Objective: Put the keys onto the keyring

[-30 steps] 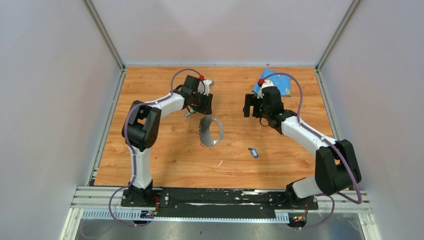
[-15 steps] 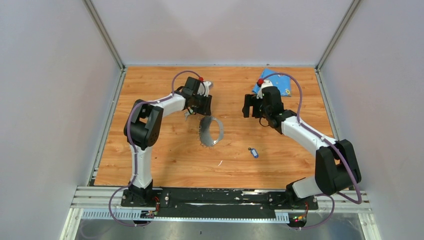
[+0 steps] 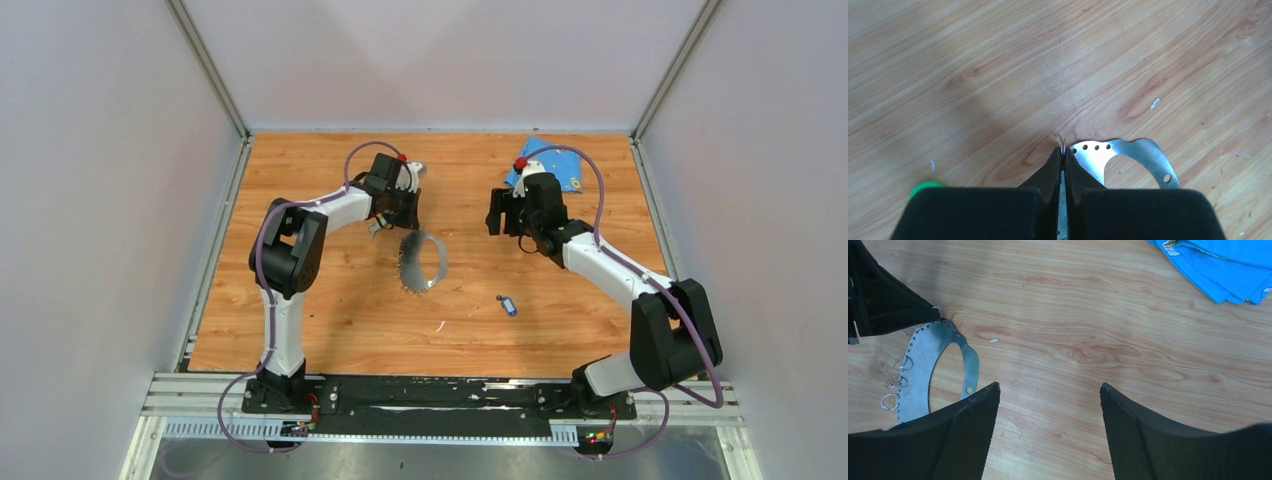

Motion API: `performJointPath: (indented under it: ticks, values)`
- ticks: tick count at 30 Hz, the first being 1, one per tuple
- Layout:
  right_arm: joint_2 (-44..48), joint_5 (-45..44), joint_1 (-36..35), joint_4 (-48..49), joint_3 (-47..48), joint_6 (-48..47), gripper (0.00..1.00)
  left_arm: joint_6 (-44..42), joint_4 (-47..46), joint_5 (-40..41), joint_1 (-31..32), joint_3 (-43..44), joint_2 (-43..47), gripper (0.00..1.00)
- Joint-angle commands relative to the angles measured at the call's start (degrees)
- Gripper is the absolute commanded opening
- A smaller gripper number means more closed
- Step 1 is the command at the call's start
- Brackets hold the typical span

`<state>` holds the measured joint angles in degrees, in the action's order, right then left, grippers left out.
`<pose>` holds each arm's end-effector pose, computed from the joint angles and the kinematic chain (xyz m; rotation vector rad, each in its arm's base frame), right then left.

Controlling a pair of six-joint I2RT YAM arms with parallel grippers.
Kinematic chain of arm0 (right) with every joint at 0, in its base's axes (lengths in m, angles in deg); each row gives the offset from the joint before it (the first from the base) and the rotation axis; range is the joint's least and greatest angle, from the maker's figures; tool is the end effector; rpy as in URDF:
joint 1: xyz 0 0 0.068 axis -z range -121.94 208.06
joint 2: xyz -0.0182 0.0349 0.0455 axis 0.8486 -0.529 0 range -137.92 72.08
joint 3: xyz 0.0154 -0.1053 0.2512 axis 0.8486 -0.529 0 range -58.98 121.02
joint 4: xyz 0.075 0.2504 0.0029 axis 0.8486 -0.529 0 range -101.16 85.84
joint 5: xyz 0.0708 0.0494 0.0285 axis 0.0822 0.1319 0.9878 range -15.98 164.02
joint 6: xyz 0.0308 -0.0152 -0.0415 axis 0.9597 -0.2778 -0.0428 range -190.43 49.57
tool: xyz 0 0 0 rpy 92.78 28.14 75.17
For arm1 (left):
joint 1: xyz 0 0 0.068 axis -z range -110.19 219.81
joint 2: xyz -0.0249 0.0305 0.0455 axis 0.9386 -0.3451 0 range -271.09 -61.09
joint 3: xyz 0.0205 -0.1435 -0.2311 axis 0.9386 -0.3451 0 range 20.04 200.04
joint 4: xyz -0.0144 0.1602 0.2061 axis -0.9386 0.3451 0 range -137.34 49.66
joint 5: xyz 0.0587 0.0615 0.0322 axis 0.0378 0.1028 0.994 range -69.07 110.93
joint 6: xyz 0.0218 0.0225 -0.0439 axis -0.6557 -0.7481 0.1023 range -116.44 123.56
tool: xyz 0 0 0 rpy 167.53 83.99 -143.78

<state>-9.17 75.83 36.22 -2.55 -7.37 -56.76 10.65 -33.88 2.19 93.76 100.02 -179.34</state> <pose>0.2958 0.1198 0.2540 -0.1683 2.0791 0.4134 0.3986 -0.1895 0.1568 0.5103 2.4631 -0.6327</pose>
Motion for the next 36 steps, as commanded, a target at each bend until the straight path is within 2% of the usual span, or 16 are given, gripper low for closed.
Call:
performJointPath:
  ticks: [1,4,8,12,15,18,21,26,31,36]
  values:
    - [1.07,2.4,-0.48,-1.2,0.62,-0.53,0.73,-0.18,1.8,-4.64,0.49,3.19,-1.19,0.0]
    - [1.54,6.25,-0.52,-1.19,1.3,-0.9,0.67,-1.82,4.57,-9.24,0.56,4.95,0.61,0.0]
    - [3.17,13.1,-0.43,-0.45,2.26,-2.25,0.64,-7.52,10.47,-11.89,1.28,7.47,6.6,0.0]
    - [6.82,25.81,-0.49,3.59,1.44,-4.46,0.62,-13.69,16.24,-15.64,1.78,9.15,14.7,0.0]
    - [11.88,33.27,-0.69,10.69,-2.18,-4.97,0.63,-19.12,21.03,-20.41,2.35,9.65,22.68,0.0]
    - [16.93,37.69,-1.73,16.17,-4.86,-5.03,0.69,-22.32,24.99,-25.66,2.89,9.14,29.85,0.0]
    - [20.06,40.32,-4.89,16.9,-4.51,-6.58,0.75,-22.12,27.86,-28.78,3.6,8.53,35.17,0.0]
    - [23.56,40.2,-11.7,11.31,-0.04,-11.67,0.78,-26.11,28.02,-31.44,7.65,2.91,45.04,0.0]
    - [27.94,41.43,-16.38,7.57,2.68,-11.97,0.72,-33.64,28.06,-32.24,12.55,0.43,52.95,0.0]
    - [32.87,44.18,-18.64,7.1,2.7,-8.33,0.68,-40.57,28.07,-32.6,15.93,-1.29,58.51,0.0]
